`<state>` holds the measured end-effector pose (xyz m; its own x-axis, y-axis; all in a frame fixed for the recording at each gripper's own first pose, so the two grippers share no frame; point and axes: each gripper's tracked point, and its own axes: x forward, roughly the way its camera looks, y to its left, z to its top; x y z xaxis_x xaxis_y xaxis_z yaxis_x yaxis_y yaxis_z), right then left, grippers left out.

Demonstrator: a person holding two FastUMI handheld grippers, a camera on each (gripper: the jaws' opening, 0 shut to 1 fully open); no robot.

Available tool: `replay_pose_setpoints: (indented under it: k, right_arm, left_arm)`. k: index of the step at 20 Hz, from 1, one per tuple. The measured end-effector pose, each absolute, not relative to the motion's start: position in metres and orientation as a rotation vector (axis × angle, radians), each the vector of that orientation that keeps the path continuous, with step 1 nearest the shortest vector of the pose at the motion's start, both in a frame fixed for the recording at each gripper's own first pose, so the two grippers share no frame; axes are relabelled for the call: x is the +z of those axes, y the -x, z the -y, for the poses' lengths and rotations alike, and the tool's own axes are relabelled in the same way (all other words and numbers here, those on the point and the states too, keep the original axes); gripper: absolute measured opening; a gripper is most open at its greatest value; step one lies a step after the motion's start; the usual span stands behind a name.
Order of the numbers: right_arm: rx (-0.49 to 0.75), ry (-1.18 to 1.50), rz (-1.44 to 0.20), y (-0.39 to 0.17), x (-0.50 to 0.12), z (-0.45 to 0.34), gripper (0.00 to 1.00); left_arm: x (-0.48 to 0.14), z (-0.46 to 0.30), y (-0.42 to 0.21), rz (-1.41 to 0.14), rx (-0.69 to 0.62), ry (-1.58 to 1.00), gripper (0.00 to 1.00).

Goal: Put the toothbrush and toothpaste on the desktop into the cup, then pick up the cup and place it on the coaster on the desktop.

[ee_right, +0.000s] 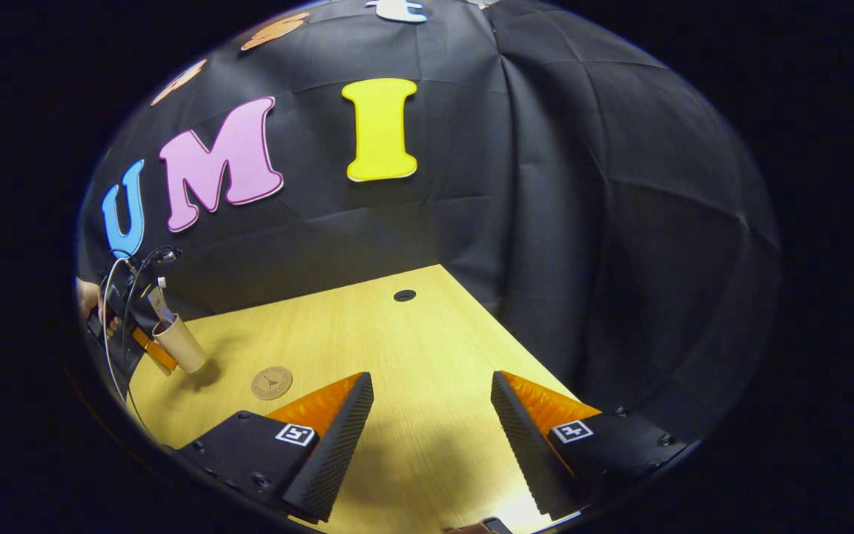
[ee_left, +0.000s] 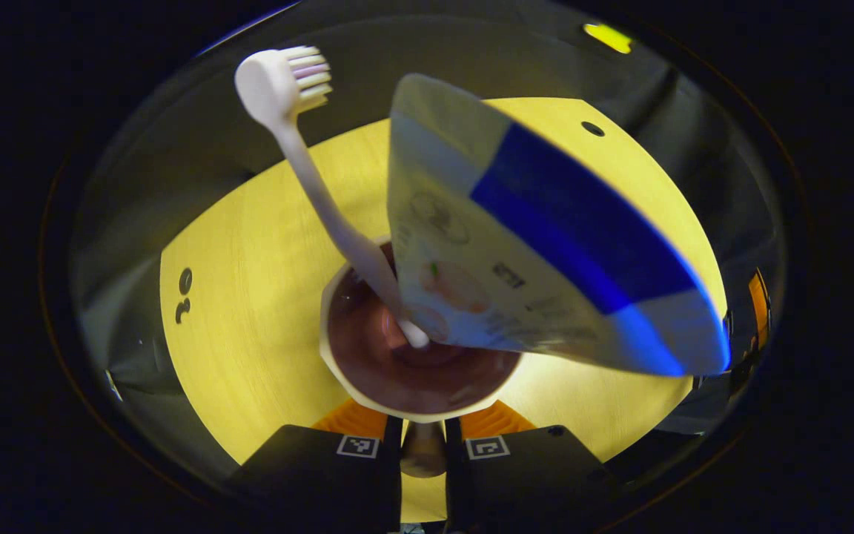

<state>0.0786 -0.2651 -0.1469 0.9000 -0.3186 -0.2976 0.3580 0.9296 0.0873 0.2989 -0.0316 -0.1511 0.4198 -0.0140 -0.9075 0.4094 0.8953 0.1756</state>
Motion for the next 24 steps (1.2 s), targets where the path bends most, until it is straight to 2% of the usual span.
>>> replay_pose_setpoints:
  k: [3,13,18,19,20,24]
  right_arm:
    - [-0.383,-0.142,-0.272,-0.072,-0.145,0.275,0.99]
    - [-0.521,-0.177,-0.276,-0.026,-0.152,0.310,0.99]
    - [-0.570,-0.182,-0.285,-0.001,-0.158,0.322,0.98]
    - [-0.578,-0.187,-0.286,0.003,-0.159,0.323,0.99]
    - [-0.586,-0.191,-0.288,0.006,-0.160,0.324,0.99]
    - [-0.603,-0.191,-0.299,0.013,-0.165,0.323,0.99]
  left_arm:
    - [-0.142,0.061,-0.300,-1.112,-0.325,-0.416,0.28]
    - [-0.173,0.154,-0.303,-1.137,-0.479,-0.537,0.28]
    - [-0.191,0.175,-0.312,-1.146,-0.488,-0.553,0.28]
    - [-0.195,0.177,-0.313,-1.150,-0.485,-0.555,0.33]
    - [-0.199,0.180,-0.314,-1.153,-0.483,-0.554,0.28]
    - [-0.212,0.186,-0.314,-1.166,-0.483,-0.566,0.28]
